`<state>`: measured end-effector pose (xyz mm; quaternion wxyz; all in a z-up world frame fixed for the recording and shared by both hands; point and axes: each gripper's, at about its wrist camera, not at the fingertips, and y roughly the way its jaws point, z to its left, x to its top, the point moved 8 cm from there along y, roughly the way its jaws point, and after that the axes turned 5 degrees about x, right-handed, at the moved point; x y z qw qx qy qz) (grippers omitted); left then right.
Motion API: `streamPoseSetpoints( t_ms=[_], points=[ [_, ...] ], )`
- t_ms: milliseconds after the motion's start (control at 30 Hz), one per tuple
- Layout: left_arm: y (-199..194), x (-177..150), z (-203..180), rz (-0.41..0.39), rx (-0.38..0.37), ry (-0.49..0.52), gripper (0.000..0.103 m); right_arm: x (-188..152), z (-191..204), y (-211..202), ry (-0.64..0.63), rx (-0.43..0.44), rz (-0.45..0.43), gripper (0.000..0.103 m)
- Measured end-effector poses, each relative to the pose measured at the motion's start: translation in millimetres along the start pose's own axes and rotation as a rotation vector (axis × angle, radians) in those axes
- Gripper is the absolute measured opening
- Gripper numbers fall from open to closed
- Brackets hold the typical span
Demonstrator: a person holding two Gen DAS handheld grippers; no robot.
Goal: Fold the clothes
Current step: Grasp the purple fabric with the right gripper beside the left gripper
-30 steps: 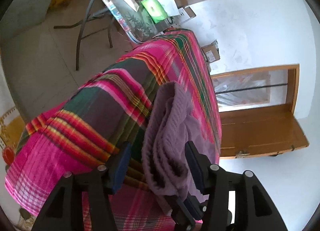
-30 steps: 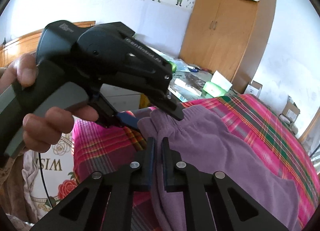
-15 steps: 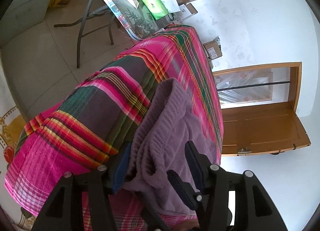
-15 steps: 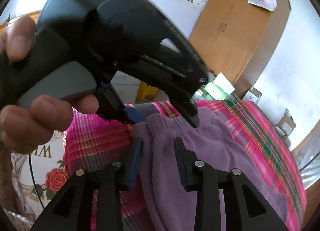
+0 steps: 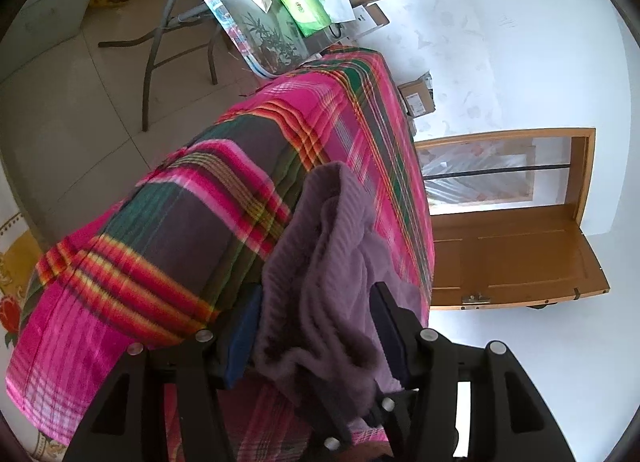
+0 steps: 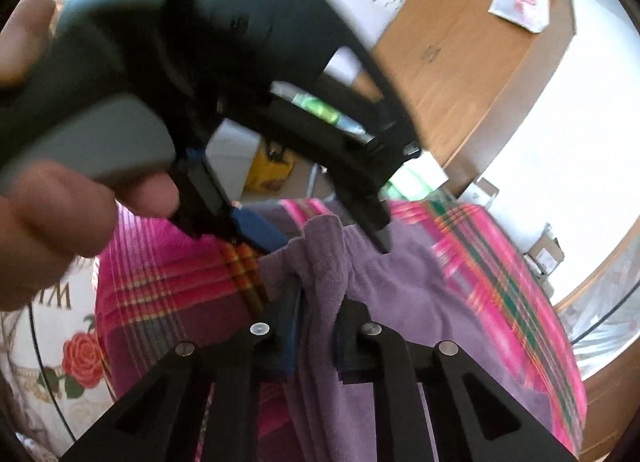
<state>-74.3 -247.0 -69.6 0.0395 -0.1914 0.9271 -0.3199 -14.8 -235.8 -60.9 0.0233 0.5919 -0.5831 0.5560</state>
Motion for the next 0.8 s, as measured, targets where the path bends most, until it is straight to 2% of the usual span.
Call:
streamPoseSetpoints(
  t_ms=[233, 567, 800],
  points=[
    [16.6, 10.9, -10.5, 0.036, -0.006, 0.015, 0.055, -2.6, -8.6, -17.1, 0.062, 0.023, -0.061, 0.013],
    [43.4, 22.1, -23.0, 0.087, -0.007, 0.032, 0.037, -5.6, -18.3, -20.2, 0.125, 0.063, -0.088, 0.013],
    [45.8, 26.7, -21.5, 0.086, -0.014, 0.022, 0.023, -7.8, -20.1, -18.9, 0.143, 0.076, -0.088, 0.012]
  ],
)
